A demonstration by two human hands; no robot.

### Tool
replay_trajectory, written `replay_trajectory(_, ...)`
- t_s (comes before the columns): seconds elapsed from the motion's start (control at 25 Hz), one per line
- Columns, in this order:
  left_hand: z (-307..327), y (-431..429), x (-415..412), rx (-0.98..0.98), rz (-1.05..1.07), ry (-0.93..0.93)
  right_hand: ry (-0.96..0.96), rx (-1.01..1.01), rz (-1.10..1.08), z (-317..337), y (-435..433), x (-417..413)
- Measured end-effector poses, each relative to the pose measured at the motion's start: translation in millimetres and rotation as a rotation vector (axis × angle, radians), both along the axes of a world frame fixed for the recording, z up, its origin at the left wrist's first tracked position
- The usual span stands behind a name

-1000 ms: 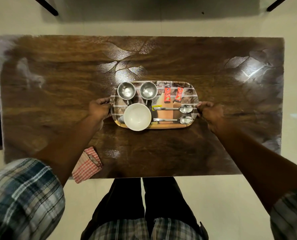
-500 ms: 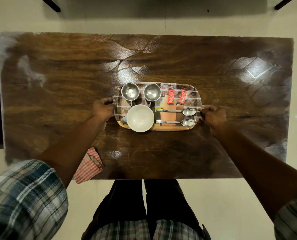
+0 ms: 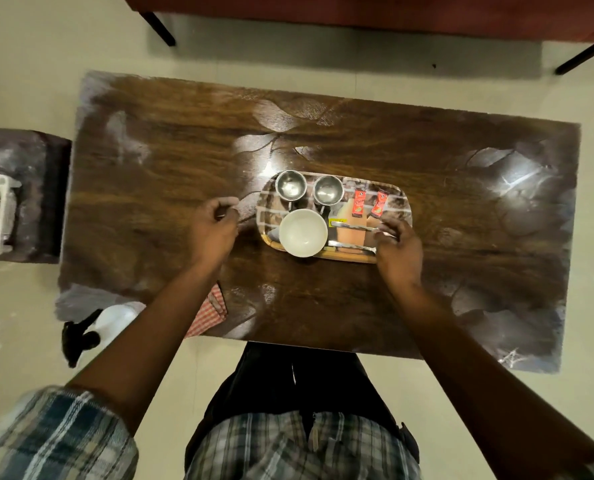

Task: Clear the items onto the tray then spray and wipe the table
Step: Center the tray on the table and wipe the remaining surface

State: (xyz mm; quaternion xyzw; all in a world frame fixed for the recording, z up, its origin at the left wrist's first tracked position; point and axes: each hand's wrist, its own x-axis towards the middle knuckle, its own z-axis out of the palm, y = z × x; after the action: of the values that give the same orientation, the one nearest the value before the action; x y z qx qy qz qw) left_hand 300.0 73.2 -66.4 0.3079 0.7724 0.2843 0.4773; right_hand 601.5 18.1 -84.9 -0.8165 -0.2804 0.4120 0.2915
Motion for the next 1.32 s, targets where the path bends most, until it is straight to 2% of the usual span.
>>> replay_trajectory(0.2,97,-56,-12,0.166,-0.031,0.008,0.087,0.114,0.236,68,-8,-76)
replay_trajectory(0.36,149,-89,-54,0.232,-0.055,0.044,0.149,0.192,0.410,112,-20,-135)
replay_trajectory(0.52,183,-113,-132,0.294,0.057,0.054,0.204,0.233,0.556,138,-38,-206)
replay_trajectory(0.68,190,-125,-215,0.353,0.033,0.081,0.197,0.251,0.644,145,-54,-282)
replay_trajectory(0.92,162,-139,-324,0.360,-0.104,-0.027,0.143,0.278,0.609,134,-79,-392)
replay_trajectory(1.08,110,-145,-372,0.188,-0.263,-0.012,0.038,0.220,0.656,101,-86,-426)
replay_trajectory(1.24,43,-165,-391,0.143,-0.659,0.171,-0.095,0.072,0.735,52,-99,-423)
replay_trajectory(1.32,-1,-186,-391,0.182,-0.914,0.141,-0.238,-0.007,0.823,19,-112,-414)
